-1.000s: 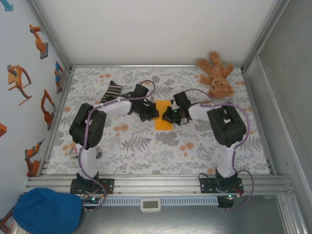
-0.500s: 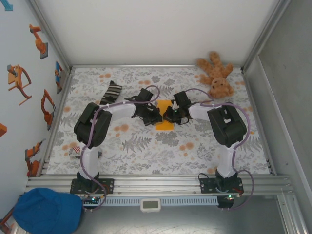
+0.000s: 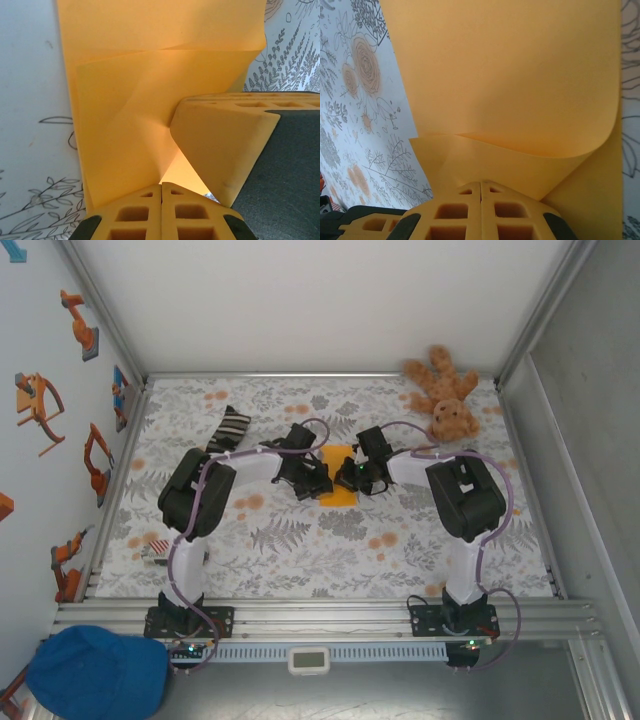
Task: Fold a paper plane with a square sheet of paper (pick it up from the middle)
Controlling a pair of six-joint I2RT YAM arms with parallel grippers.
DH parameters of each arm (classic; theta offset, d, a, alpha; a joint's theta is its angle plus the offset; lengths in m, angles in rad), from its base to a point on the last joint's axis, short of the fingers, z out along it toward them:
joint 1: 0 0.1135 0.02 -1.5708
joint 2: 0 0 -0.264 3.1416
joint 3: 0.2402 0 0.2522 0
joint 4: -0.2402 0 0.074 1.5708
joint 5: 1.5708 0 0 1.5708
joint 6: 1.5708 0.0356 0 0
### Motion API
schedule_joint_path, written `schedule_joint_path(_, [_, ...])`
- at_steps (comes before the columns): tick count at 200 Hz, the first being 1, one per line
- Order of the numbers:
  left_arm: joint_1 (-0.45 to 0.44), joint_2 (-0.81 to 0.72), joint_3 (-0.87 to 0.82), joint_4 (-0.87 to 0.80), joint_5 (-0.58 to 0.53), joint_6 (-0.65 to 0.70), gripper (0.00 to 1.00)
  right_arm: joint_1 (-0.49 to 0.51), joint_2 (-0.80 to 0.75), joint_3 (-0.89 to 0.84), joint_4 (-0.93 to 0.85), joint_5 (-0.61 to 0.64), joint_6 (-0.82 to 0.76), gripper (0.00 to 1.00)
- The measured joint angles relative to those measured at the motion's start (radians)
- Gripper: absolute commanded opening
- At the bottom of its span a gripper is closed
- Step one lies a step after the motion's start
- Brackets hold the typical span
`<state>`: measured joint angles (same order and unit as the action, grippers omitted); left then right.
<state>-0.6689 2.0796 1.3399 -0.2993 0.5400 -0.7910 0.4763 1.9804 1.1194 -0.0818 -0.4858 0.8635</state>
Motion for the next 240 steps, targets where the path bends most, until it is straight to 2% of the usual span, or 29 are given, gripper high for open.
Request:
schedule_joint_path(80, [0.000, 0.018, 0.013, -0.025, -0.028, 0.043, 0.00, -0.003, 0.000, 0.000, 0.001, 0.005, 0.001, 0.00])
schedule_joint_path(131, [0.018, -0.042, -0.092, 0.034, -0.024, 0.092, 0.00, -0.002, 0.004, 0.004, -0.001, 0.000, 0.001, 0.00])
schedule_joint_path(179, [0.028, -0.130, -0.166, -0.075, -0.024, 0.148, 0.00, -0.002, 0.005, 0.007, -0.005, 0.000, 0.000, 0.00])
schedule_joint_path(218, [0.028, -0.201, -0.165, -0.024, -0.024, 0.121, 0.00, -0.002, 0.005, 0.007, -0.005, -0.003, 0.000, 0.00])
schedule_joint_path(240, [0.028, -0.187, -0.138, 0.026, -0.027, 0.087, 0.00, -0.002, 0.005, 0.009, -0.007, -0.004, 0.001, 0.00])
